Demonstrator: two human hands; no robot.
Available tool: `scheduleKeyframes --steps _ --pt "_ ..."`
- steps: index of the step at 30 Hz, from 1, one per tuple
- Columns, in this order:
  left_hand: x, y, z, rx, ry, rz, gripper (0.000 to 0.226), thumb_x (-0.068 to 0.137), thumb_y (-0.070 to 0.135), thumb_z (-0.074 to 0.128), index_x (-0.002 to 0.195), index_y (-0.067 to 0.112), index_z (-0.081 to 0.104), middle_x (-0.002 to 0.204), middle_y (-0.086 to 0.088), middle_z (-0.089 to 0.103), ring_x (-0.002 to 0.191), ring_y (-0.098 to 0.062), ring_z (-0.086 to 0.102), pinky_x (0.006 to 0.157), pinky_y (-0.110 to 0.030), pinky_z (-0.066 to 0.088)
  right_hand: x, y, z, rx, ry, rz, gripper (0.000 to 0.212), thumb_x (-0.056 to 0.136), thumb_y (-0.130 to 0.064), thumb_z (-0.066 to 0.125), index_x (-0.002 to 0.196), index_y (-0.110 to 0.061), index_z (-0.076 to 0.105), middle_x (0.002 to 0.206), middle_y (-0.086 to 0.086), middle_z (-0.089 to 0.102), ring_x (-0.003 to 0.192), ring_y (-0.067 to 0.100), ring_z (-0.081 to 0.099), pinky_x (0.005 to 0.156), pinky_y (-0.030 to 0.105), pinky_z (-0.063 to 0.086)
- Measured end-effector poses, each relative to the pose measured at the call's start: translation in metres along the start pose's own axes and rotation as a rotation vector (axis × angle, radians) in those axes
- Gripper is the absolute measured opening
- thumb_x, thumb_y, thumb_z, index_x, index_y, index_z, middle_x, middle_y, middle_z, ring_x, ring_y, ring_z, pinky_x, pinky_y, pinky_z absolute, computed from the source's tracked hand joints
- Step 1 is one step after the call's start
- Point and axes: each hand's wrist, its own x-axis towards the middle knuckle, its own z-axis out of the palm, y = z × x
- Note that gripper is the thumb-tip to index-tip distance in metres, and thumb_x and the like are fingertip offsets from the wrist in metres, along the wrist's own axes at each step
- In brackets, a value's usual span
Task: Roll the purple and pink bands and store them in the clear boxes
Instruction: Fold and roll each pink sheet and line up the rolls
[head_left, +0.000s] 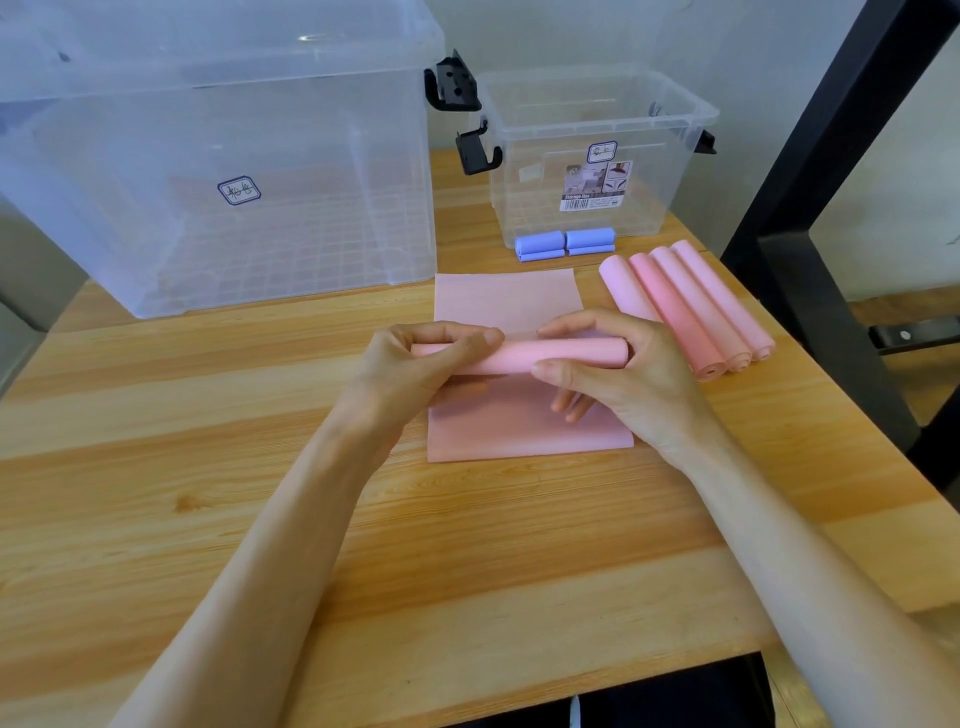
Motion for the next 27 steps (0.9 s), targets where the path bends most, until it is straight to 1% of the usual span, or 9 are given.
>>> scheduleKeyframes --steps 2,5,9,11,13,17,19,23,27 --pt "-0.0011 0.0014 0.0006 -0.003 -0.021 0.02 0.038 0.068 0.038 0.078 0.095 0.011 0.078 0.097 -0.006 0.077 0.092 -0.019 0.072 0.087 -0.03 0.058 0.0006 0.0003 -0.0004 0.042 0.02 0.002 0.023 0.077 -0.01 0.08 0.098 -0.003 0.072 0.068 0.004 0.071 0.05 0.022 0.065 0.048 0.029 0.054" --pt "-0.0043 0.0057 0.0027 -0.047 -0.063 0.069 0.028 0.069 0.028 0.077 0.093 0.015 0.078 0.094 -0.002 0.077 0.092 -0.016 0.073 0.079 -0.024 0.059 0.0011 -0.0012 -0.0016 0.102 0.036 0.055 0.025 0.075 -0.025 0.076 0.092 -0.007 0.074 0.076 0.01 0.074 0.047 0.022 0.062 0.048 0.026 0.052" --pt "-0.007 0.0075 0.0059 0.048 -0.017 0.146 0.016 0.079 0.016 0.078 0.095 0.012 0.077 0.088 -0.001 0.077 0.083 -0.014 0.074 0.074 -0.023 0.059 0.0 -0.0031 -0.0026 0.14 -0.015 0.158 0.029 0.077 -0.035 0.072 0.092 -0.01 0.074 0.078 0.016 0.074 0.046 0.02 0.06 0.05 0.023 0.049" --pt "-0.0071 0.0076 0.0068 0.062 0.01 0.139 0.011 0.082 0.015 0.077 0.092 0.012 0.077 0.085 0.0 0.077 0.079 -0.014 0.074 0.071 -0.022 0.059 -0.0002 -0.0024 -0.0024 0.126 -0.016 0.156 0.029 0.078 -0.034 0.073 0.094 -0.009 0.074 0.078 0.014 0.074 0.048 0.02 0.062 0.05 0.026 0.052" --pt "-0.007 0.008 0.0071 0.052 0.02 0.116 0.01 0.082 0.016 0.076 0.091 0.011 0.077 0.082 0.0 0.077 0.075 -0.013 0.075 0.068 -0.019 0.058 0.0 -0.0017 -0.0023 0.096 -0.004 0.108 0.026 0.079 -0.026 0.076 0.098 -0.008 0.074 0.076 0.01 0.074 0.05 0.022 0.064 0.051 0.028 0.055" --pt "-0.0069 0.0076 0.006 -0.011 0.01 0.054 0.018 0.083 0.023 0.075 0.094 0.008 0.076 0.084 -0.007 0.078 0.077 -0.016 0.075 0.068 -0.018 0.057 -0.0002 -0.0021 -0.001 0.056 -0.001 0.03 0.028 0.076 -0.013 0.079 0.103 -0.011 0.072 0.061 0.002 0.07 0.047 0.019 0.064 0.049 0.028 0.055" --pt "-0.0062 0.0071 0.0053 -0.021 0.003 0.04 0.022 0.083 0.026 0.075 0.095 0.008 0.076 0.087 -0.007 0.078 0.079 -0.016 0.075 0.071 -0.019 0.058 0.0 -0.0018 0.0 0.046 -0.002 0.016 0.027 0.077 -0.008 0.079 0.102 -0.01 0.072 0.062 -0.001 0.07 0.047 0.018 0.064 0.049 0.028 0.055" --pt "-0.0079 0.0087 0.0052 -0.046 -0.028 0.083 0.031 0.075 0.032 0.075 0.097 0.011 0.076 0.092 -0.002 0.078 0.085 -0.015 0.075 0.075 -0.022 0.059 0.0001 -0.0023 -0.0016 0.104 0.009 0.031 0.025 0.077 -0.018 0.077 0.097 -0.005 0.073 0.078 0.013 0.074 0.048 0.023 0.063 0.048 0.028 0.053" --pt "-0.0088 0.0089 0.0067 0.031 -0.015 0.199 0.014 0.08 0.016 0.076 0.094 0.014 0.076 0.088 0.002 0.077 0.083 -0.014 0.075 0.074 -0.024 0.06 -0.0008 -0.0044 -0.0034 0.148 0.0 0.111 0.026 0.075 -0.033 0.074 0.09 -0.011 0.075 0.075 0.015 0.073 0.046 0.021 0.06 0.048 0.023 0.049"
